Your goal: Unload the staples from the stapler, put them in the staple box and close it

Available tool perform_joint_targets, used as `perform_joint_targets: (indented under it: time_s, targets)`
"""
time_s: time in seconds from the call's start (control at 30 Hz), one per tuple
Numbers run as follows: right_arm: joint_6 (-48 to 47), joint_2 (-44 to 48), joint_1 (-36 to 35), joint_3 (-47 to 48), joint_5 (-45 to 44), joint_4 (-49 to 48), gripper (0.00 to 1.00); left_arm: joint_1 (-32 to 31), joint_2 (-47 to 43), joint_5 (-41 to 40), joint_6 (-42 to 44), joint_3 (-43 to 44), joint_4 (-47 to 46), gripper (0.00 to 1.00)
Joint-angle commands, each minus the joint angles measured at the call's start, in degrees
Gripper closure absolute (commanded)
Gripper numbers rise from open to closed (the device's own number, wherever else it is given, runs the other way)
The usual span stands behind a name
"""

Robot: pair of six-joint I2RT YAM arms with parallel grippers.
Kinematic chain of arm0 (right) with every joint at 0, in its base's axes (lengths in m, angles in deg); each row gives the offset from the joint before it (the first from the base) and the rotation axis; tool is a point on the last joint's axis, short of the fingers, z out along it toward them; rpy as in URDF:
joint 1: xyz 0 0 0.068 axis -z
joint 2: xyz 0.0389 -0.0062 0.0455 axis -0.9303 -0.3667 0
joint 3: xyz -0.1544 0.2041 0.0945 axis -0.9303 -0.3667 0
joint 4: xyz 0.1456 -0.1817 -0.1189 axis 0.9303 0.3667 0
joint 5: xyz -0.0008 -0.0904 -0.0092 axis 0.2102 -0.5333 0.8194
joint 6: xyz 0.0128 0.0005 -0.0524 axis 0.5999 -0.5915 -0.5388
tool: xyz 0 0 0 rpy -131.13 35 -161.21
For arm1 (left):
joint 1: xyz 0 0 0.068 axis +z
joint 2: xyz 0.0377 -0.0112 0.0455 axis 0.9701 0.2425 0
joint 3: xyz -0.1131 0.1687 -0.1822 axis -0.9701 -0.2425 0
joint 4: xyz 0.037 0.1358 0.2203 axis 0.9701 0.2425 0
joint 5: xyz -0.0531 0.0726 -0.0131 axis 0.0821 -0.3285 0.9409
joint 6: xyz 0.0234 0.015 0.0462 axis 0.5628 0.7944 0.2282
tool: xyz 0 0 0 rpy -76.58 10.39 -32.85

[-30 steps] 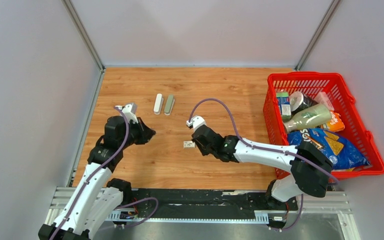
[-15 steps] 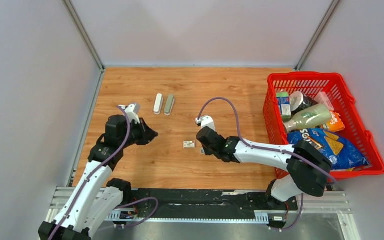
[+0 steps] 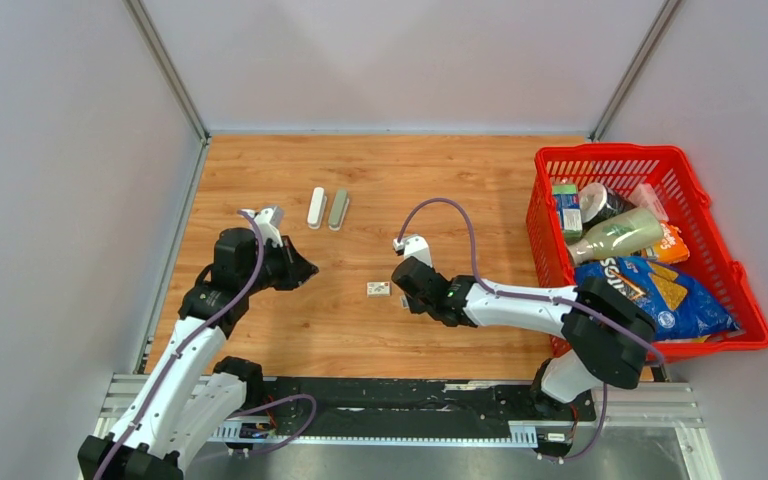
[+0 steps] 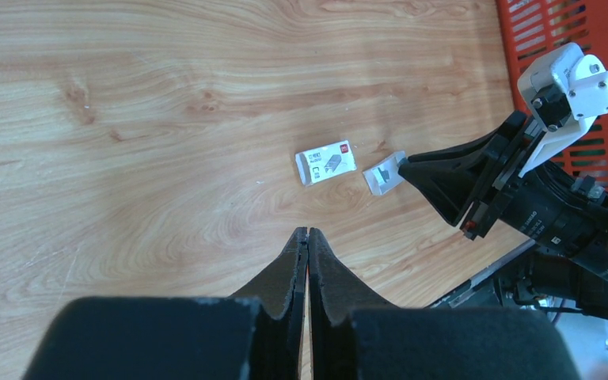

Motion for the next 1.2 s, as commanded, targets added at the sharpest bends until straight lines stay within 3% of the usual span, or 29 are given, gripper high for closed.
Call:
perform_joint_targets:
  time_s: [0.0, 0.5, 0.87, 1.17]
  targets:
    - [1.40, -0.65, 0.21, -0.05, -1.61, -3.05, 0.84, 0.50, 0.17, 1.33, 1.18, 1.94, -1.34, 0.93]
    - [2.01, -2.67, 0.21, -0.05, -1.34, -4.37, 0.80, 0.42, 0.17, 1.42, 1.00, 1.41, -1.61, 0.93]
    - [2.98, -2.67, 0.21, 0.04, -1.34, -4.38, 0.66, 0.42, 0.35, 1.77, 0.65, 0.71, -1.96, 0.93]
    - [2.28, 1.54, 0.30, 0.21, -3.36, -2.71, 0.60, 0.50, 1.31, 3.00, 0.65, 0.45, -2.84, 0.93]
